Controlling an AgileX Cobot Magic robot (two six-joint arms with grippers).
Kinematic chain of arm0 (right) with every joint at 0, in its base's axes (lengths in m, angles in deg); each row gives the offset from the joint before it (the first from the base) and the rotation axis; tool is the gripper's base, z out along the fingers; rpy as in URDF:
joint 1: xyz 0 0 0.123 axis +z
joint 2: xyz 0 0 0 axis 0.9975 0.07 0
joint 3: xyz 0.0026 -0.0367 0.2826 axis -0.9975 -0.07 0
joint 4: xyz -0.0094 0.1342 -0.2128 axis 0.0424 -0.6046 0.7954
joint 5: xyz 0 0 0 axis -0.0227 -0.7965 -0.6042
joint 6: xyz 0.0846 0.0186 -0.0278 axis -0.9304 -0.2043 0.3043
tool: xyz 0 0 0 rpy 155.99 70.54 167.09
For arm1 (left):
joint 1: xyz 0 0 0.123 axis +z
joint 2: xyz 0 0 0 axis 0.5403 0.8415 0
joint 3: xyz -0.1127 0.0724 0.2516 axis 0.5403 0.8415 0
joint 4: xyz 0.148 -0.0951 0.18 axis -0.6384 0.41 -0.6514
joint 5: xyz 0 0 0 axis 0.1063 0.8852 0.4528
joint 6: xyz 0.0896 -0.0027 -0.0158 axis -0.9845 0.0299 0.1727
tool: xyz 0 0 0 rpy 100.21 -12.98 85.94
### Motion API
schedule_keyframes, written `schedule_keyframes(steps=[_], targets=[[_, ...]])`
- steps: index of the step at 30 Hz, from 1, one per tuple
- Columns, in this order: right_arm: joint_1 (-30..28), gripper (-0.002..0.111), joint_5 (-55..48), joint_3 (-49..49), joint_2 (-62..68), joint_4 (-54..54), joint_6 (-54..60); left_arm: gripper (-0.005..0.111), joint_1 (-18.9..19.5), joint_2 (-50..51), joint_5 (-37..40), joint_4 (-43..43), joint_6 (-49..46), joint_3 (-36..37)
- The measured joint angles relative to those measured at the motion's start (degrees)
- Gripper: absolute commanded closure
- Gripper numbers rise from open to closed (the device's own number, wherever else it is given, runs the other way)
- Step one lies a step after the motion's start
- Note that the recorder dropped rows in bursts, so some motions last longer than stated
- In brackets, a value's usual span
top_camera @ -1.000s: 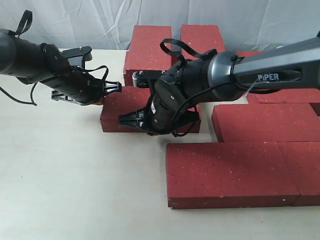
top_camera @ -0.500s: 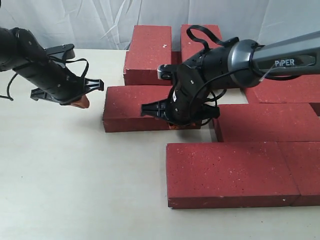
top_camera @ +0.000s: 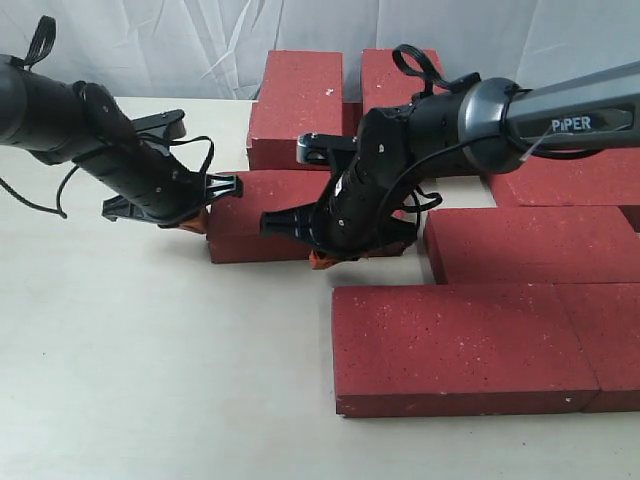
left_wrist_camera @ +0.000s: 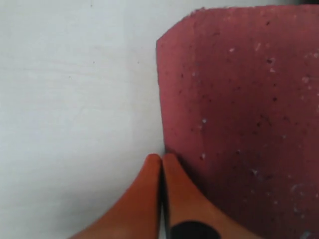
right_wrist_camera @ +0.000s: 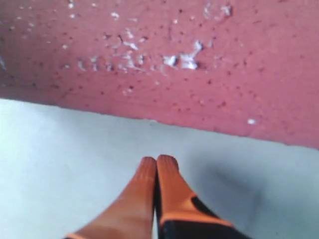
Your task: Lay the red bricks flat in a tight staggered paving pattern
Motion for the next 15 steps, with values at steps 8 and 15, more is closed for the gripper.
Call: schedule_keyframes(steps=[8, 15], targets=[[0.00, 0.109, 5.62, 0.00, 0.38, 1.61, 0.78, 0.107, -2.61, 1.97, -0.10, 3.14, 0.00, -4.03], [-2.99, 0.109, 5.84, 0.00, 2.00, 4.42, -4.11, 0.107, -2.79, 3.05, -1.51, 3.91, 0.00, -5.05]])
